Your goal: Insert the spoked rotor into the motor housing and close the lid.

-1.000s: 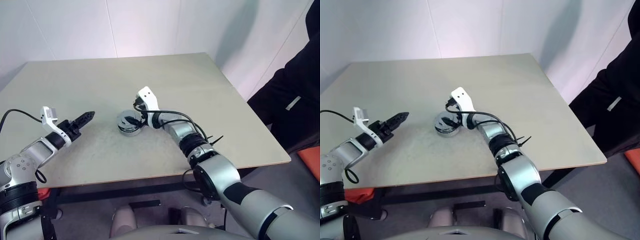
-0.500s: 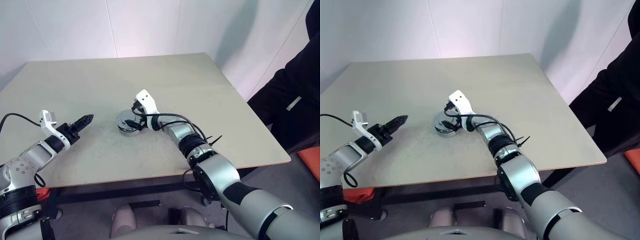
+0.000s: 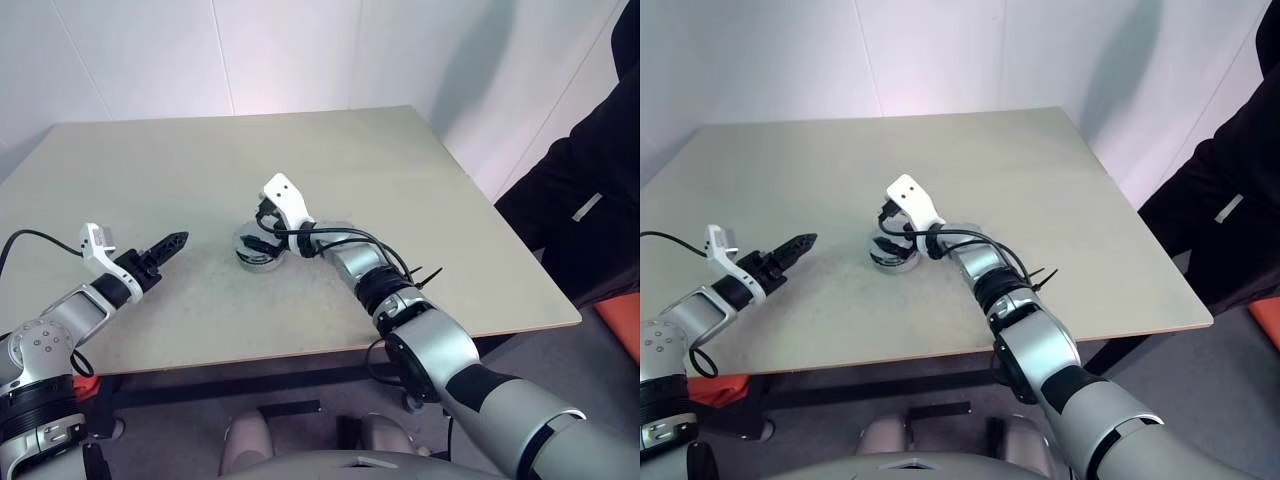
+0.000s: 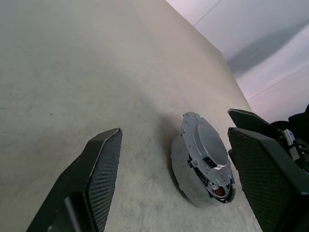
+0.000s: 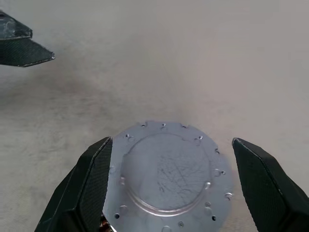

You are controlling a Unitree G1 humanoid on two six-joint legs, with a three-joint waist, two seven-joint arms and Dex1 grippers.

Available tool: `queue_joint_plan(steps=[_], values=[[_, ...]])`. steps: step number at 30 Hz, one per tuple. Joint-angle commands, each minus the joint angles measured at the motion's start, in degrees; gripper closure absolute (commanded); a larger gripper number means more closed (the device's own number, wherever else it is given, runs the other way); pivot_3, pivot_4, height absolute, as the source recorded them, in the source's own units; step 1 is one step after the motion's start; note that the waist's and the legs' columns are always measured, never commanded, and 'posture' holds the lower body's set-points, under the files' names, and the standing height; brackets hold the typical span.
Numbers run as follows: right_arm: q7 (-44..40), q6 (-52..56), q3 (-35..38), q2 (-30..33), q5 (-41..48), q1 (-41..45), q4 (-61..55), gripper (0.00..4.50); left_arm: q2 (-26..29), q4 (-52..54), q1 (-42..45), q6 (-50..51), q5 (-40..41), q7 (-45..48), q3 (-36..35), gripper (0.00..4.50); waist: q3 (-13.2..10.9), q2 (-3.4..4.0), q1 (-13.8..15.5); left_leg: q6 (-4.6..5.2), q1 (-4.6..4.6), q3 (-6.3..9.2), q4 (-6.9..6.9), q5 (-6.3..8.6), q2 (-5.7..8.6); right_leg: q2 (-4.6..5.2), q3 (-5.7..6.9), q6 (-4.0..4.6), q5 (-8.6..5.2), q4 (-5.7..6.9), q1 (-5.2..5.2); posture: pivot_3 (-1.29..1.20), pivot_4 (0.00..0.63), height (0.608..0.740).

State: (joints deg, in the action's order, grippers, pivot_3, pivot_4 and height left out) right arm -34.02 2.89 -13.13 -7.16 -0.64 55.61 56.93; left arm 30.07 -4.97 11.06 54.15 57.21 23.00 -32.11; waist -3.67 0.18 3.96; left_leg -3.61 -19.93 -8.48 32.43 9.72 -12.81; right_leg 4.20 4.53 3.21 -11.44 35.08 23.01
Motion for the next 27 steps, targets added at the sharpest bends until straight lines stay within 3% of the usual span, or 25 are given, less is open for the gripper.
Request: queue_joint_plan(steps=[1, 18, 23, 27], values=[[-0.10, -0.24, -0.82, -7.03, 0.00, -0.05, 0.06, 0.04, 0.52, 2.28, 0.29, -0.33, 0.92, -0.01, -1.49, 0.79, 0.00, 0.00, 0.00, 0.00, 0.00, 0.00, 0.00, 0.00, 0.00, 0.00, 0.00, 0.00, 0.00, 0.00, 0.00, 0.00, 0.000, 0.740], [1.08, 0.42, 0.15, -6.94, 0.53, 1.08, 5.40, 0.04, 0.09, 2.50, 0.10, -0.63, 0.68, -0.23, -1.05, 0.79, 0.01, -0.01, 0.01, 0.00, 0.13, 0.00, 0.06, 0.00, 0.00, 0.00, -0.03, 0.00, 0.00, 0.07, -0.09, 0.00, 0.000, 0.740], [-0.04, 0.45, 0.42, -6.36, 0.81, 0.99, 4.79, 1.47, -0.04, 2.48, 0.15, -0.68, 0.63, -0.38, -1.01, 0.79, 0.01, -0.02, 0.03, 0.00, 0.19, 0.00, 0.09, 0.00, 0.00, 0.00, -0.04, -0.01, -0.01, 0.11, -0.14, 0.00, 0.000, 0.740], [-3.70, 1.32, 0.79, -5.46, 1.87, 0.49, 2.75, 1.47, -0.27, 2.34, 0.11, -0.80, 0.47, -0.36, -0.85, 0.79, 0.02, -0.03, -0.03, 0.00, 0.19, 0.00, 0.11, 0.00, 0.00, 0.00, -0.05, -0.01, -0.01, 0.12, -0.13, 0.00, 0.000, 0.740]])
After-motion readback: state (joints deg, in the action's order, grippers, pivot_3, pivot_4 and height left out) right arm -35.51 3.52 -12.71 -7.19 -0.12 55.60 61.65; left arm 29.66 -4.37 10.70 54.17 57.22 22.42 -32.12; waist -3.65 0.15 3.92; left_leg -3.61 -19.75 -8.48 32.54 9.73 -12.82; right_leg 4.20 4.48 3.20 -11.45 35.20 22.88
